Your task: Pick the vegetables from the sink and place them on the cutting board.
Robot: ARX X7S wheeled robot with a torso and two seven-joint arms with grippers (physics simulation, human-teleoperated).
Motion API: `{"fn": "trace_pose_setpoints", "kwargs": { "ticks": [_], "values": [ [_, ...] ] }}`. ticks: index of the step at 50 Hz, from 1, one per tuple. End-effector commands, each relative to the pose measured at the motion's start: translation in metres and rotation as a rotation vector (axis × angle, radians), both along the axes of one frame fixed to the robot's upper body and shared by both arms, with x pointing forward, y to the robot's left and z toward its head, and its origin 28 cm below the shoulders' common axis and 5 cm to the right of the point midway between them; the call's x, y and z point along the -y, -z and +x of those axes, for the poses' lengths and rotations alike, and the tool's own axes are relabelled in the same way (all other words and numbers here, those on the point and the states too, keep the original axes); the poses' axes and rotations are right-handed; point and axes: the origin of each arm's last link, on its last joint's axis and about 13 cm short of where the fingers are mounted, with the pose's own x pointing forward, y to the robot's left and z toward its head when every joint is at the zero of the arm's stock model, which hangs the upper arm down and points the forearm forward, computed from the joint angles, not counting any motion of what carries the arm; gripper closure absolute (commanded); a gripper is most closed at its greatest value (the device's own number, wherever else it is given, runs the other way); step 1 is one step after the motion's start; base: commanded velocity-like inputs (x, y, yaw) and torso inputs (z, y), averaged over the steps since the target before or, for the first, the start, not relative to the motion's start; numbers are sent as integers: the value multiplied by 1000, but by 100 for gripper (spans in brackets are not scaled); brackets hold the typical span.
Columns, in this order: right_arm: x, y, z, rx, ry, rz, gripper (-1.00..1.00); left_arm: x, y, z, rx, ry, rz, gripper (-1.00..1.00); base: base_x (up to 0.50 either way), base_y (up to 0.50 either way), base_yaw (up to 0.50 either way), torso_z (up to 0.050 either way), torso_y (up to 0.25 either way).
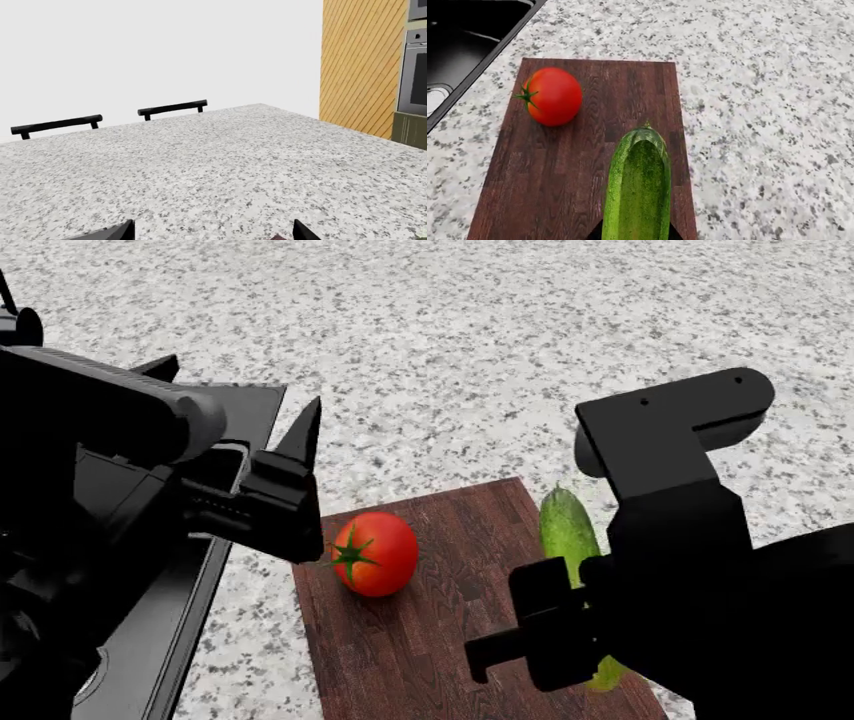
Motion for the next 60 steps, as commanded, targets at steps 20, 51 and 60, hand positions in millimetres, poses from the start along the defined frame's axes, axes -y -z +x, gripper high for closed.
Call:
{"fn": "trace_pose_setpoints", "kwargs": {
  "ticks": [20,51,60],
  "values": [
    [-14,32,29,-198,-140,114,100,-11,-12,-16,97,-45,-47,-100,0,0,0,0,0],
    [-16,51,35,-253,-137,107,-100,-9,-4,-13,77,-39,-51,-100,0,0,0,0,0],
    [-14,47,34,-238,-129,113,-100,-10,-4,-14,78,-42,-53,-100,0,0,0,0,0]
  ]
}}
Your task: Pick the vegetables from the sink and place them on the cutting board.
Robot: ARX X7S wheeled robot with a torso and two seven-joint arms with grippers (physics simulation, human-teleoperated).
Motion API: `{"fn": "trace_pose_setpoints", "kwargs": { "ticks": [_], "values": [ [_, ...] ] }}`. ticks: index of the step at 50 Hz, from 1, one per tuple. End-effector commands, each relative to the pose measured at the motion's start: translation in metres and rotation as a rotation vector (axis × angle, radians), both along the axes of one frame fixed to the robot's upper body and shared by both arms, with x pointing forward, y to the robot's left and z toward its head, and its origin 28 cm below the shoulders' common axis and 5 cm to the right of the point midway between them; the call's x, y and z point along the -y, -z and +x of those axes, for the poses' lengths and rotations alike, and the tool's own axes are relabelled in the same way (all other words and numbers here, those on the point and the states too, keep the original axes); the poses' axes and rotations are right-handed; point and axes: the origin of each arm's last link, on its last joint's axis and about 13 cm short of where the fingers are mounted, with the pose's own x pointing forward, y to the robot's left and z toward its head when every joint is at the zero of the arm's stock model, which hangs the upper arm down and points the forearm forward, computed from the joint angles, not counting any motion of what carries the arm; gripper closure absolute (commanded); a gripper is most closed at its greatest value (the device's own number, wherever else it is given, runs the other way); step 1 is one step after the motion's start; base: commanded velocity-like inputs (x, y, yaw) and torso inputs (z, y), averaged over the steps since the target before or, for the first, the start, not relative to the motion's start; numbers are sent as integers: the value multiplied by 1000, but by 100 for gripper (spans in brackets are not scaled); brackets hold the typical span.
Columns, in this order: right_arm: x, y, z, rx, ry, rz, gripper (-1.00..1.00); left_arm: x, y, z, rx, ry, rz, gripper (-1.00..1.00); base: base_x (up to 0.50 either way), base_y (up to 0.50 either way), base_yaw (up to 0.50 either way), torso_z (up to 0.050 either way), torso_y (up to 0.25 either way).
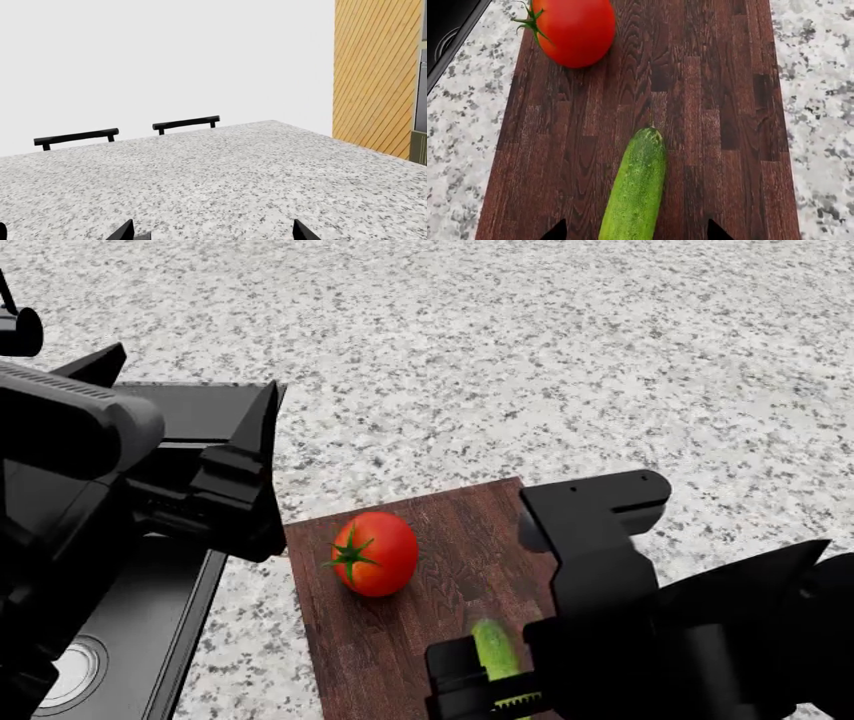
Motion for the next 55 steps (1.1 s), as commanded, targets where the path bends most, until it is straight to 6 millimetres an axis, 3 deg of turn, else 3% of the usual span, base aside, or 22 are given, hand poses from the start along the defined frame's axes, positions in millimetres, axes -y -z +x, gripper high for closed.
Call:
{"fn": "trace_pose_setpoints", "kwargs": {
  "ticks": [1,7,16,23,24,26,34,40,44,55],
  "values": [
    [-5,-3,0,29,-44,24,-100,0,-1,-1,14,3,-25,-100,0,0,0,0,0],
    [-6,-12,-2,61,-44,33,-100,-1,-2,-1,17,2,-25,-100,0,0,0,0,0],
    [-2,-52,-10,419,-7,-4,-100,2,-2,-11,62,12,5,-100,0,0,0,0,0],
    [-8,-28,-17,630,129,-206,-100,2,12,-28,127,-5,86,-100,0,0,0,0,0],
    [-10,-24,-21,649,136,-147,-100,1,14,-34,153,4,101,-100,0,0,0,0,0],
    [-12,-15,-26,723,157,-252,-100,-2,17,-37,154,-39,73,-100,0,0,0,0,0],
    [-17,14,-49,931,229,-163,-100,-6,32,-46,171,-93,71,-100,0,0,0,0,0],
    [-21,28,-57,978,200,-173,-100,-10,28,-51,198,-112,68,-100,0,0,0,0,0],
    [-19,29,-73,1042,246,-182,-100,-11,27,-61,222,-105,67,-100,0,0,0,0,0],
    [-23,-2,-116,1197,348,-223,-100,-14,6,-89,290,-145,-6,-100,0,0,0,0,0]
  ]
}}
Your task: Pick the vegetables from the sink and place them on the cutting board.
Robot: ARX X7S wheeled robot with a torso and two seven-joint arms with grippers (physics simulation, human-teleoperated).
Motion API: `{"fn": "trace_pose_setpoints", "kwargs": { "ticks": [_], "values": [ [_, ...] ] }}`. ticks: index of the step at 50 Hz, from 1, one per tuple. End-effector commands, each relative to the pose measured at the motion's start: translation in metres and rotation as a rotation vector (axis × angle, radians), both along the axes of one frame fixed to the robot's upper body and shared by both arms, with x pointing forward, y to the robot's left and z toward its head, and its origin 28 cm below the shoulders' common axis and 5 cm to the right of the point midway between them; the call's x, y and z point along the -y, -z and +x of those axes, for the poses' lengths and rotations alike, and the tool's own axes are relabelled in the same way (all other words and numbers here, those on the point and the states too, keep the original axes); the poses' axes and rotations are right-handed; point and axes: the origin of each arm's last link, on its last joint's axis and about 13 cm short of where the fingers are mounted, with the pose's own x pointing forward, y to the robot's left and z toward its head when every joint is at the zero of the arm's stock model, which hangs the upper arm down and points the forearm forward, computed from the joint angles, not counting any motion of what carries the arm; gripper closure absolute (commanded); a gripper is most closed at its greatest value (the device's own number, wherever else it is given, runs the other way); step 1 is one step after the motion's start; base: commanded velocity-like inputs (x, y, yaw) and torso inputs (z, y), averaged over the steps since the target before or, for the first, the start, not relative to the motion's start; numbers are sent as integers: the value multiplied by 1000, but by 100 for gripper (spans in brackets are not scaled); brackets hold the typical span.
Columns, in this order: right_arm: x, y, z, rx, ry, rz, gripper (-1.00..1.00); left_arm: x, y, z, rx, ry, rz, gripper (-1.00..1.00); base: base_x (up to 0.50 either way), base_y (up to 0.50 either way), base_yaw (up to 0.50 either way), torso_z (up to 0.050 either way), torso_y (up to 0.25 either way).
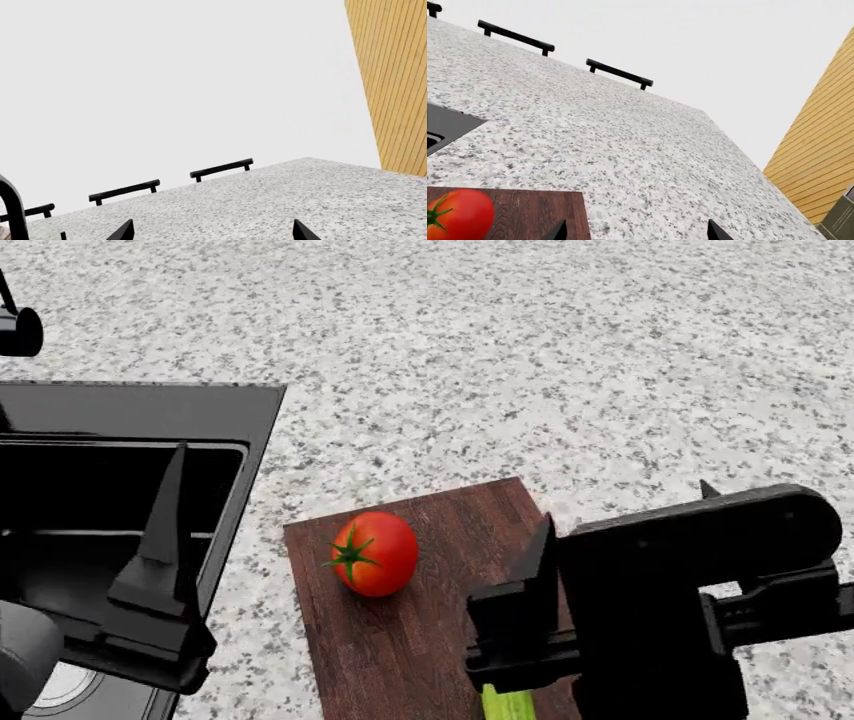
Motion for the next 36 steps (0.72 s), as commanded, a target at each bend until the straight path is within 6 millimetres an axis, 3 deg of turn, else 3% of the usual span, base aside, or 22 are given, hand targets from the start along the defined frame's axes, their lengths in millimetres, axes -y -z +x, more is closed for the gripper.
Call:
{"fn": "trace_pose_setpoints", "kwargs": {
  "ticks": [1,5,13,36],
  "values": [
    [-7,-21,-45,228,31,34,-100,-6,-16,-30,62,-29,-86,-100,0,0,0,0,0],
    [-8,-29,-55,281,44,41,-100,-8,-23,-38,109,-34,-115,-100,0,0,0,0,0],
    [1,-41,-55,384,78,68,-100,-21,-29,-45,142,-68,-137,-100,0,0,0,0,0],
    [13,-42,-56,540,138,157,-100,-37,-31,-46,164,-207,-249,-100,0,0,0,0,0]
  ]
}}
